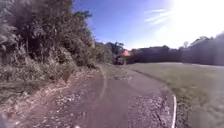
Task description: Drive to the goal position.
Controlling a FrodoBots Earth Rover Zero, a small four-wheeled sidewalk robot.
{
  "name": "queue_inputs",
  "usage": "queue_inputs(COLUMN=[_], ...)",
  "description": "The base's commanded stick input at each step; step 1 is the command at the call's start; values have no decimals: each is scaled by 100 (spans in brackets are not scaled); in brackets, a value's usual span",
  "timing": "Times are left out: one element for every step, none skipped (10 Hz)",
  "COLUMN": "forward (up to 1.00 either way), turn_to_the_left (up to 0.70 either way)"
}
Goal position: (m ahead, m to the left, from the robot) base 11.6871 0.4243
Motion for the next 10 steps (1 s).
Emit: queue_inputs(forward=[70,70,70,70,70,70,70,70,70,70], turn_to_the_left=[-31,-32,-31,-31,-31,-32,-31,-31,-23,-11])
